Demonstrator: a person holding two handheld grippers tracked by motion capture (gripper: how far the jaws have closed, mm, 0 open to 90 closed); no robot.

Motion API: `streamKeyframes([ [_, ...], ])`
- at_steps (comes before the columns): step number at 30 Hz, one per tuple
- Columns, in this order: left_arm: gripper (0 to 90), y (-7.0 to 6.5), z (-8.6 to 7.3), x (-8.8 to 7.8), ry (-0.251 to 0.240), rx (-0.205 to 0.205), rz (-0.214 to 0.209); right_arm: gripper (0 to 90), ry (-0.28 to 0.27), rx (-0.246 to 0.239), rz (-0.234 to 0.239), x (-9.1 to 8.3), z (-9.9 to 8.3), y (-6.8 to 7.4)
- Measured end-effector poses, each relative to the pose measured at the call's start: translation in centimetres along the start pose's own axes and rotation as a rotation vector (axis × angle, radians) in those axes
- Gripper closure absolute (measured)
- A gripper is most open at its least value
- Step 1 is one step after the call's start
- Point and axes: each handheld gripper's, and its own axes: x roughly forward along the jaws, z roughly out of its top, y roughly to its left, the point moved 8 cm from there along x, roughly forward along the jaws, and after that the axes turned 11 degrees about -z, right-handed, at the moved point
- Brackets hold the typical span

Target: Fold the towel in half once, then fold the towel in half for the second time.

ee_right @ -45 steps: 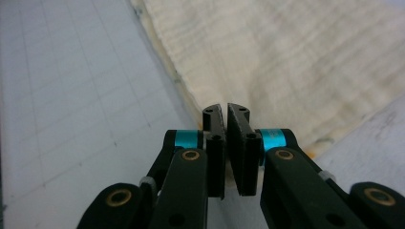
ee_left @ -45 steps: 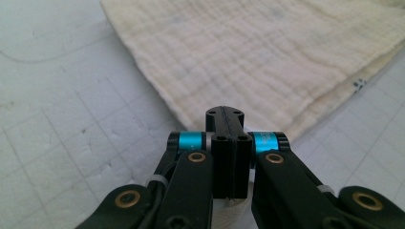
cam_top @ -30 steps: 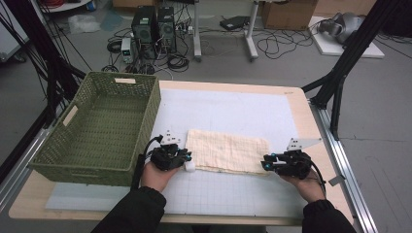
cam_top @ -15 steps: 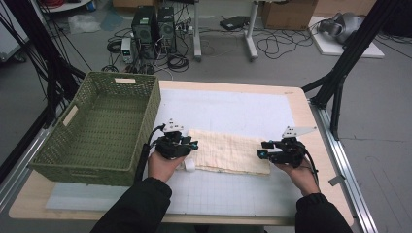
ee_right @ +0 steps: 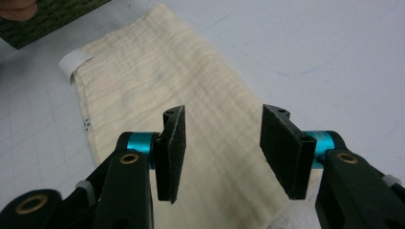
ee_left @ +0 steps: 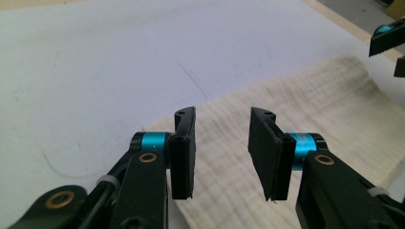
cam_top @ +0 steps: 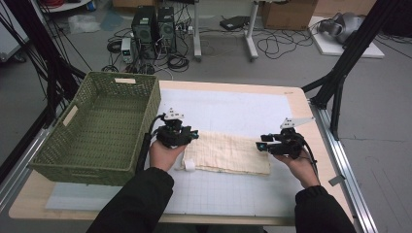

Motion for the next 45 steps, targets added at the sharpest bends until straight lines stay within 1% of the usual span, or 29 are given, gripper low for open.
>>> streamKeyframes([
  [2,62.4,0.4,0.4,0.3,-0.003,-0.008,0.012,52.1,0.006,0.001,-0.008,0.0,0.6,-0.3],
  [4,62.3,1.0,0.5,0.7,-0.006,-0.016,0.029,52.2,0.014,-0.006,-0.03,0.2,1.1,-0.9],
  [6,62.3,1.6,0.4,1.2,-0.005,-0.04,0.041,53.8,0.01,-0.002,-0.042,0.3,1.6,-1.4],
  [8,64.2,2.2,0.0,1.6,0.011,-0.041,0.059,57.4,0.013,0.011,-0.058,0.6,1.7,-1.9],
  [11,73.1,3.0,-0.3,2.1,0.019,-0.067,0.066,72.0,0.033,0.012,-0.075,1.3,1.4,-2.5],
  [12,78.4,3.1,-0.4,2.4,0.019,-0.067,0.069,77.3,0.034,0.02,-0.054,1.6,1.3,-2.5],
  [13,83.0,3.1,-0.5,2.6,0.018,-0.064,0.069,78.3,0.036,0.025,-0.037,1.9,1.2,-2.5],
  [14,85.0,3.2,-0.7,2.9,0.027,-0.065,0.066,79.3,0.038,0.03,-0.039,2.3,1.2,-2.4],
  [15,86.3,3.2,-0.9,3.3,0.039,-0.066,0.062,80.0,0.044,0.038,-0.025,2.6,1.1,-2.3],
  [16,86.9,3.4,-1.4,3.7,0.07,-0.054,0.076,80.0,0.055,0.044,-0.021,3.0,0.9,-2.3],
  [17,87.4,3.5,-1.6,4.0,0.084,-0.054,0.087,80.0,0.085,0.034,-0.039,3.5,0.5,-2.5],
  [20,86.7,3.9,-2.6,4.8,0.144,-0.055,0.103,79.9,0.135,0.043,-0.051,4.2,-0.4,-2.9],
  [21,85.0,4.0,-2.9,4.9,0.156,-0.059,0.097,79.8,0.149,0.041,-0.064,4.4,-0.7,-3.1],
  [24,85.0,4.2,-2.9,4.8,0.151,-0.073,0.088,80.3,0.159,0.041,-0.087,4.5,-1.6,-3.7],
  [25,85.3,4.3,-2.9,4.8,0.146,-0.082,0.082,80.3,0.156,0.066,-0.089,4.3,-1.7,-3.9],
  [28,84.0,4.1,-3.0,4.8,0.157,-0.057,0.089,79.6,0.158,0.06,-0.134,3.6,-1.9,-4.7],
  [29,82.4,4.1,-2.9,4.7,0.158,-0.055,0.092,77.7,0.163,0.065,-0.132,3.4,-2.0,-4.9],
  [31,79.1,4.1,-2.5,4.4,0.141,-0.028,0.117,73.2,0.16,0.065,-0.138,2.9,-1.8,-5.0],
  [33,77.7,4.4,-2.0,3.9,0.105,-0.039,0.14,67.3,0.114,0.074,-0.133,2.3,-1.2,-5.1],
  [34,74.8,4.7,-1.9,3.7,0.092,-0.053,0.158,65.2,0.1,0.088,-0.137,2.2,-0.9,-5.2],
  [37,66.7,5.3,-2.0,3.5,0.091,-0.084,0.171,56.5,0.106,0.093,-0.159,2.3,-1.1,-5.7],
  [38,64.0,5.5,-2.3,3.6,0.103,-0.102,0.169,56.3,0.119,0.102,-0.157,2.5,-1.3,-5.8],
  [39,60.4,5.6,-2.4,3.7,0.112,-0.112,0.161,56.6,0.135,0.096,-0.158,2.7,-1.6,-5.8],
  [40,60.0,5.6,-2.7,3.9,0.122,-0.121,0.154,57.0,0.143,0.091,-0.154,2.8,-1.8,-5.8],
  [41,59.0,5.6,-2.9,4.0,0.14,-0.124,0.155,57.3,0.156,0.091,-0.134,3.0,-1.9,-5.6],
  [42,57.4,5.6,-2.9,4.1,0.138,-0.12,0.158,59.1,0.17,0.085,-0.126,3.2,-2.1,-5.4],
  [43,59.1,5.6,-2.9,4.1,0.142,-0.111,0.172,61.4,0.177,0.075,-0.124,3.3,-2.2,-5.3],
  [44,63.4,5.5,-2.9,4.1,0.143,-0.099,0.167,69.9,0.178,0.074,-0.118,3.4,-2.2,-5.2],
  [45,72.6,5.2,-3.0,4.2,0.142,-0.114,0.122,73.9,0.186,0.077,-0.082,3.4,-2.2,-4.8],
])
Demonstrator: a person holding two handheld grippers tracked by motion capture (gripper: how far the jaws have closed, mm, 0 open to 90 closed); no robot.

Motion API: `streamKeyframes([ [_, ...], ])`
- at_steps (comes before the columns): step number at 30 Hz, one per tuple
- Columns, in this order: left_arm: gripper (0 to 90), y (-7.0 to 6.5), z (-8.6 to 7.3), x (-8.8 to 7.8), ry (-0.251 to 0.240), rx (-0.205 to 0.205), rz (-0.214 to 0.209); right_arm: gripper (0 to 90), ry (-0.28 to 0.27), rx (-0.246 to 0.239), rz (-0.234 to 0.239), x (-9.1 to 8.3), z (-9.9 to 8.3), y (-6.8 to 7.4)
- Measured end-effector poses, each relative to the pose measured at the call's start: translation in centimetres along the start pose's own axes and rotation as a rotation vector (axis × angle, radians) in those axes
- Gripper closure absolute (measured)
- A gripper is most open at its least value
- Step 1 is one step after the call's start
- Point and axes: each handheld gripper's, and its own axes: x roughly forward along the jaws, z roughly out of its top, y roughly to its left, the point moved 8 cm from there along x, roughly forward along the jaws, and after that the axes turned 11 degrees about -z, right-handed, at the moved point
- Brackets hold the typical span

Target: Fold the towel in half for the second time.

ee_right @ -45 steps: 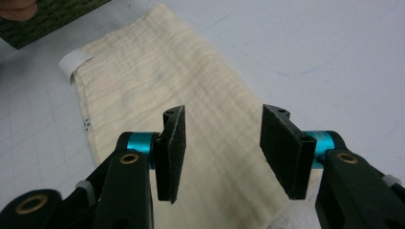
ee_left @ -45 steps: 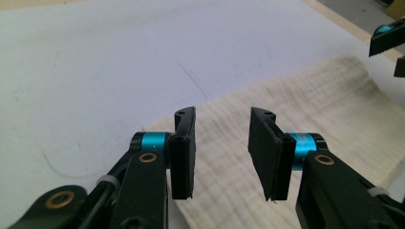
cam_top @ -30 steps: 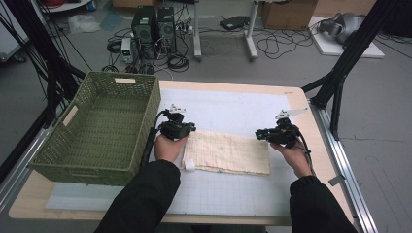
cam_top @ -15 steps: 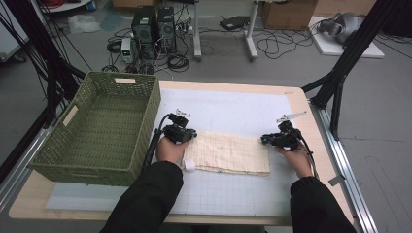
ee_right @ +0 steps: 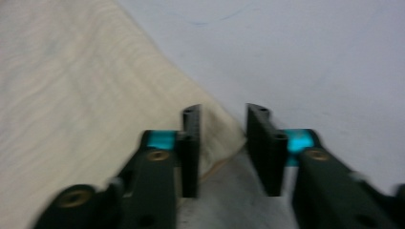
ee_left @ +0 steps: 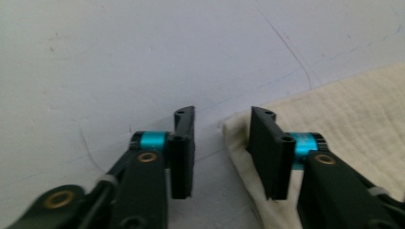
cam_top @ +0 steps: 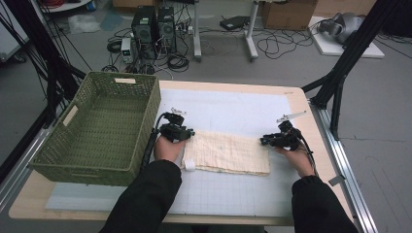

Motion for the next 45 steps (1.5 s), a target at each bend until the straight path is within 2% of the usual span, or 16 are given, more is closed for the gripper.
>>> streamKeyframes([
  [1,79.2,-0.2,0.0,0.0,0.002,0.003,-0.007,79.2,0.007,-0.011,0.002,0.0,-0.1,0.2],
  [2,83.5,-0.3,0.0,0.1,0.006,0.017,-0.009,81.5,0.014,-0.017,0.031,0.0,-0.2,0.5],
  [3,85.4,-0.4,0.0,0.0,0.005,0.022,-0.003,82.2,0.016,-0.018,0.034,0.0,-0.2,0.6],
  [5,86.9,-0.3,0.1,-0.1,0.003,0.007,-0.008,83.1,0.021,-0.024,0.036,-0.1,-0.2,0.6],
  [7,87.4,-0.3,0.3,-0.4,-0.012,0.011,-0.007,83.3,0.01,-0.026,0.017,-0.5,0.0,0.4],
  [8,87.5,-0.3,0.5,-0.7,-0.026,0.014,-0.005,83.3,-0.011,-0.025,0.008,-0.7,0.3,0.2],
  [12,87.8,-0.6,2.1,-2.2,-0.155,0.012,-0.008,83.5,-0.106,-0.007,-0.034,-2.2,1.7,-0.5],
  [13,87.8,-0.7,2.3,-2.5,-0.172,0.022,-0.002,83.5,-0.131,0.001,-0.035,-2.6,2.1,-0.6],
  [15,87.8,-1.0,2.3,-2.9,-0.173,0.051,0.003,83.4,-0.163,0.01,-0.031,-3.1,2.4,-0.5],
  [18,87.8,-1.6,2.1,-3.5,-0.196,0.071,-0.011,83.3,-0.148,0.0,-0.029,-2.9,1.8,-0.2],
  [21,87.7,-2.1,1.5,-3.8,-0.188,0.101,-0.015,83.1,-0.138,0.009,-0.005,-3.0,1.2,0.2],
  [22,87.8,-2.2,1.3,-4.0,-0.193,0.107,-0.015,83.1,-0.141,0.002,-0.004,-3.2,1.2,0.4],
  [24,87.7,-2.5,0.8,-4.2,-0.194,0.11,-0.021,83.1,-0.179,-0.012,-0.003,-3.9,1.2,0.7],
  [31,87.6,-3.8,-1.1,-5.0,-0.177,0.15,-0.031,83.0,-0.184,-0.039,0.031,-4.7,-0.3,2.2],
  [40,87.7,-4.8,-4.1,-5.7,-0.15,0.15,-0.049,82.8,-0.158,-0.088,0.077,-5.3,-2.7,4.1],
  [45,87.6,-5.0,-5.7,-5.6,-0.102,0.156,-0.055,82.5,-0.135,-0.102,0.088,-5.2,-4.0,4.7],
])
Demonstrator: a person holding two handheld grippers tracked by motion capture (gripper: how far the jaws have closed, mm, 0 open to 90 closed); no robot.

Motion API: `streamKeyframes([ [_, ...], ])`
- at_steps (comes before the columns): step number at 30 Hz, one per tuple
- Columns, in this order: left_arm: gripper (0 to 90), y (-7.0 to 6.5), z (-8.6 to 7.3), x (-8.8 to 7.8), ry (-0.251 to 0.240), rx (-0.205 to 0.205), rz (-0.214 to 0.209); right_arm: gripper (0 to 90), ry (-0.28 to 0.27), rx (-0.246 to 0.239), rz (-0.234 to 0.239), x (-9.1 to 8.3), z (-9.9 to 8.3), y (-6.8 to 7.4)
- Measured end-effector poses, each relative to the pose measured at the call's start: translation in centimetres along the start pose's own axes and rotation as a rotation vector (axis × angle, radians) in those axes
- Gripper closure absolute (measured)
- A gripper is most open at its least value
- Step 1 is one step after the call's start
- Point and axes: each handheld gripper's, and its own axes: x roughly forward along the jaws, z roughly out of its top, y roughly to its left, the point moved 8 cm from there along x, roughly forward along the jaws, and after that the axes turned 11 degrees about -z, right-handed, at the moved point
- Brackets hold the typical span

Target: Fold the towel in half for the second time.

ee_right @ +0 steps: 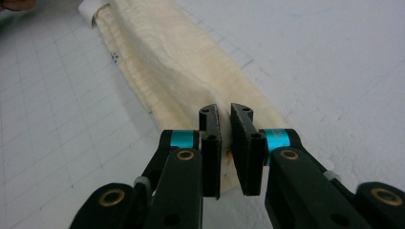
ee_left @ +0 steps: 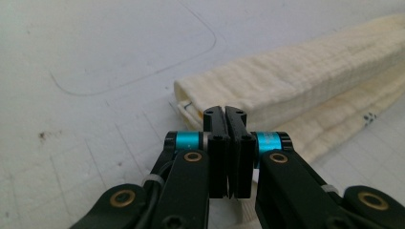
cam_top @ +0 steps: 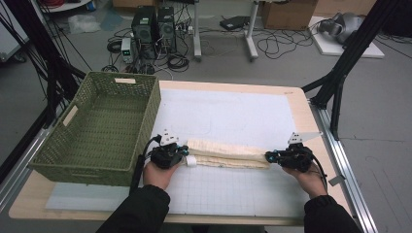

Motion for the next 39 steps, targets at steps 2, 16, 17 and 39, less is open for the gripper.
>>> streamKeyframes([
  [2,87.2,-0.2,-0.6,0.1,0.018,-0.005,-0.008,81.9,0.019,0.005,0.001,0.3,-0.6,0.1],
  [16,71.1,-0.3,-0.6,-0.2,0.03,-0.021,-0.047,55.1,-0.099,0.058,0.023,-1.4,2.9,-0.1],
  [17,68.5,-0.4,-0.6,-0.2,0.03,-0.022,-0.05,57.0,-0.09,0.052,0.032,-1.0,3.1,0.1],
  [39,75.0,-0.4,0.6,0.9,0.067,-0.064,-0.066,70.0,0.021,-0.023,0.021,1.3,-0.8,1.8],
])
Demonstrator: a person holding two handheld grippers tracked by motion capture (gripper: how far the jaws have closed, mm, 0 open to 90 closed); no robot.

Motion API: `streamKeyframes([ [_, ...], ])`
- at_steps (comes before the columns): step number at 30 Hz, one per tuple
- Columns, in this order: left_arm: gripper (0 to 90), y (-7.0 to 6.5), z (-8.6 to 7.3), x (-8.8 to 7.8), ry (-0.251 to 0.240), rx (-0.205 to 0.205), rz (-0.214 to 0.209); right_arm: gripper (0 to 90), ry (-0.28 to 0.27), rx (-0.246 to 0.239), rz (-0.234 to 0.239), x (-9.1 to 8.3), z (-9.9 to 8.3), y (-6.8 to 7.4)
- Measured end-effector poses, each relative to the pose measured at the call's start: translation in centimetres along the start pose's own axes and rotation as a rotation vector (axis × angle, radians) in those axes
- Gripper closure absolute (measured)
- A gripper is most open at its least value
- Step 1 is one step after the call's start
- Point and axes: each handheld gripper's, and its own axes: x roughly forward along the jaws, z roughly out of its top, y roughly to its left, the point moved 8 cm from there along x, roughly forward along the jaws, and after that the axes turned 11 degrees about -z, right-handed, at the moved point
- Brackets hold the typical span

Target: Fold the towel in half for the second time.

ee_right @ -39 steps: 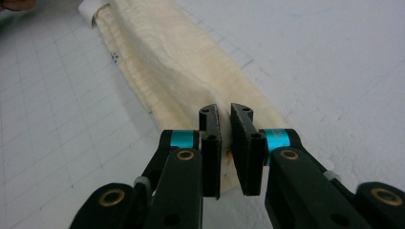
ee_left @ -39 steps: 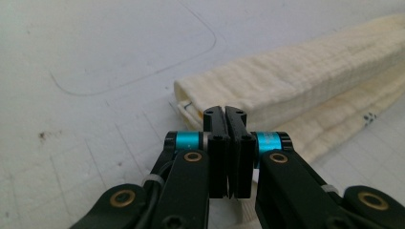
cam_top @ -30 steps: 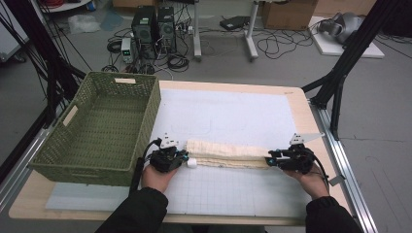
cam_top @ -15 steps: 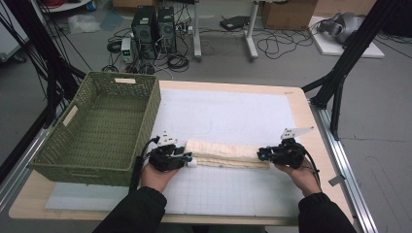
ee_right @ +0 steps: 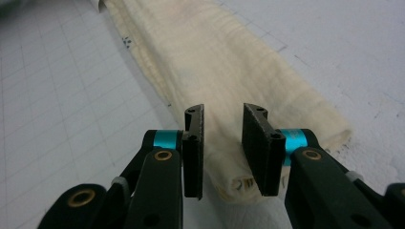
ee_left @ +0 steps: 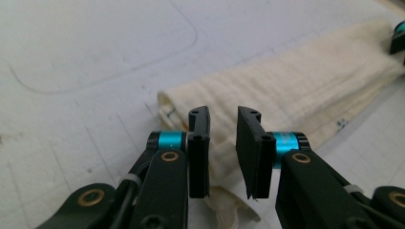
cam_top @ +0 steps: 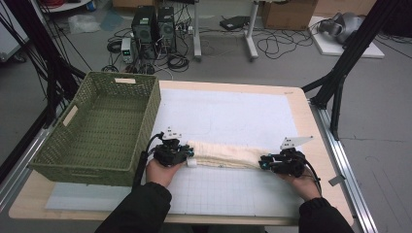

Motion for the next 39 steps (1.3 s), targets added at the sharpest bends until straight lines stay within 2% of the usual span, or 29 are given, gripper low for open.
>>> streamKeyframes([
  [2,74.3,0.0,-0.6,0.2,0.047,0.018,0.003,70.5,0.001,-0.001,-0.002,-0.1,-0.3,0.0],
  [3,71.4,-0.2,-0.6,0.2,0.05,0.031,0.001,70.9,-0.004,-0.005,-0.005,-0.2,-0.5,0.1],
  [4,64.6,-0.2,-0.7,0.2,0.057,0.037,0.005,71.0,-0.002,-0.01,-0.006,-0.2,-0.6,0.3],
  [6,62.1,-0.4,-0.8,0.2,0.069,0.057,0.011,70.7,0.001,-0.022,-0.011,-0.3,-0.7,0.5],
  [7,63.5,-0.4,-0.8,0.2,0.07,0.063,0.017,70.7,-0.002,-0.03,-0.017,-0.4,-0.7,0.5],
  [9,73.3,-0.3,-0.9,0.3,0.076,0.08,0.028,71.5,0.003,-0.033,-0.02,-0.3,-0.8,0.6],
  [11,82.1,-0.4,-0.9,0.5,0.077,0.091,0.029,76.4,0.006,-0.036,-0.027,-0.2,-0.8,0.6],
  [13,85.8,-0.4,-0.8,0.3,0.079,0.097,0.031,82.8,0.002,-0.037,-0.022,-0.1,-0.8,0.5],
  [17,86.7,-0.6,-0.2,-0.5,0.033,0.089,0.034,86.1,0.004,-0.052,-0.031,-0.5,-0.5,0.6],
  [21,86.7,-0.9,-0.2,-1.2,0.019,0.088,0.02,86.1,-0.02,-0.06,-0.033,-1.1,0.0,0.8],
  [24,86.6,-1.1,-0.7,-1.3,0.033,0.085,0.009,86.1,-0.016,-0.06,-0.025,-1.3,-0.1,0.9],
  [27,86.6,-1.3,-1.5,-1.2,0.047,0.09,0.005,86.1,-0.004,-0.08,-0.025,-1.3,-0.3,1.1],
  [29,86.6,-1.1,-1.9,-1.0,0.058,0.09,0.007,86.1,0.001,-0.073,-0.015,-1.4,-0.4,1.2],
  [31,86.3,-1.1,-1.8,-0.8,0.057,0.093,0.014,85.9,0.03,-0.079,-0.02,-1.0,-0.9,1.3],
  [35,77.1,-1.2,-1.3,-1.4,0.025,0.095,0.019,76.6,0.029,-0.078,-0.013,-1.0,-0.8,1.5],
  [37,72.6,-1.3,-0.8,-2.1,-0.001,0.112,0.033,72.6,-0.003,-0.069,-0.009,-1.5,-0.4,1.5],
  [39,67.8,-1.4,-0.3,-2.6,-0.021,0.123,0.046,63.4,-0.034,-0.053,0.016,-2.2,0.1,1.6],
])
